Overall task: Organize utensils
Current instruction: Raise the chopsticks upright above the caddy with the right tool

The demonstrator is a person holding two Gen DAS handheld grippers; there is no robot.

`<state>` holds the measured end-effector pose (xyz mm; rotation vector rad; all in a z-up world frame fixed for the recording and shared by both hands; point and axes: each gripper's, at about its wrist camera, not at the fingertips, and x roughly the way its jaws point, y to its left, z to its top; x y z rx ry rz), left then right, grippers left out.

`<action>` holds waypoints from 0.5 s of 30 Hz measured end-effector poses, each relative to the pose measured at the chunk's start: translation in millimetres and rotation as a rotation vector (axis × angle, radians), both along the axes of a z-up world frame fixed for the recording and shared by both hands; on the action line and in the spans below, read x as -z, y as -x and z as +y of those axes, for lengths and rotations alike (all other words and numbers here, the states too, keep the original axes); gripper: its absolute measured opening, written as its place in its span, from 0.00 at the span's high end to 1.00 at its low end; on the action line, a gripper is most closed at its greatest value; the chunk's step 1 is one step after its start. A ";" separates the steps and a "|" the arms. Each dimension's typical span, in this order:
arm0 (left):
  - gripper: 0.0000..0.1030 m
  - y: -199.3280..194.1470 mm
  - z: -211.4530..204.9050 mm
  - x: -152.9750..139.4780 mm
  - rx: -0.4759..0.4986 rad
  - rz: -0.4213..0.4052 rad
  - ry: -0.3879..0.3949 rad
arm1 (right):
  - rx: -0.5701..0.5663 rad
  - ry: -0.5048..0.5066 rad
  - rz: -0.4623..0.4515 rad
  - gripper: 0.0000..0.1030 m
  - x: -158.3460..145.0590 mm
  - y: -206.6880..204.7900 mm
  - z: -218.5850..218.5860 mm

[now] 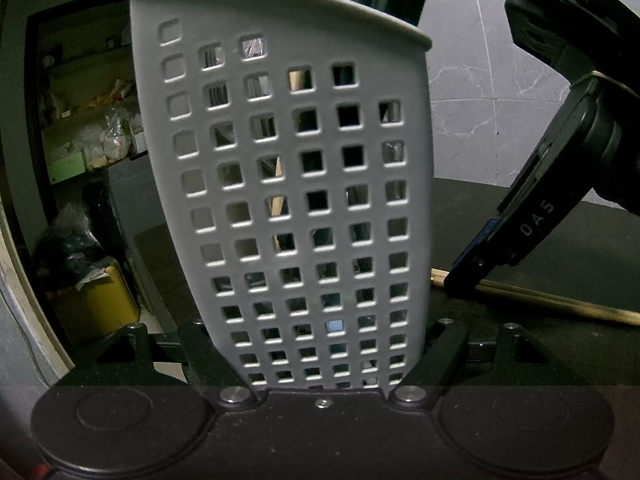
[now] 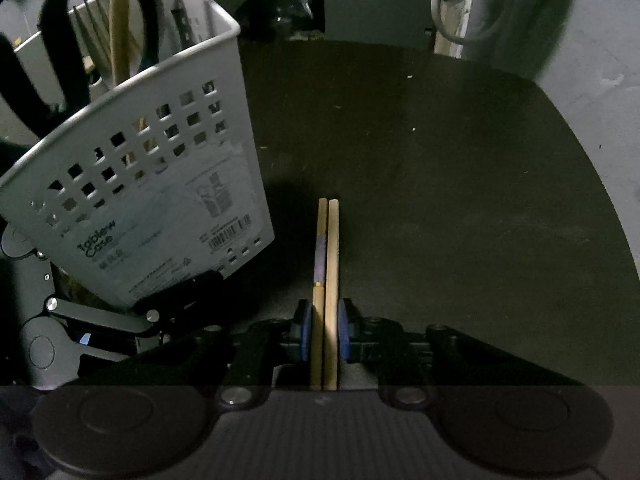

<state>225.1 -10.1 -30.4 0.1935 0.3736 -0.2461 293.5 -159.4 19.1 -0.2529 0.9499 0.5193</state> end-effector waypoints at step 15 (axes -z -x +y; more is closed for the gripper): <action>0.25 -3.1 1.7 2.2 -0.001 0.002 -0.004 | 0.100 -0.259 -0.004 0.87 -5.5 3.4 -46.6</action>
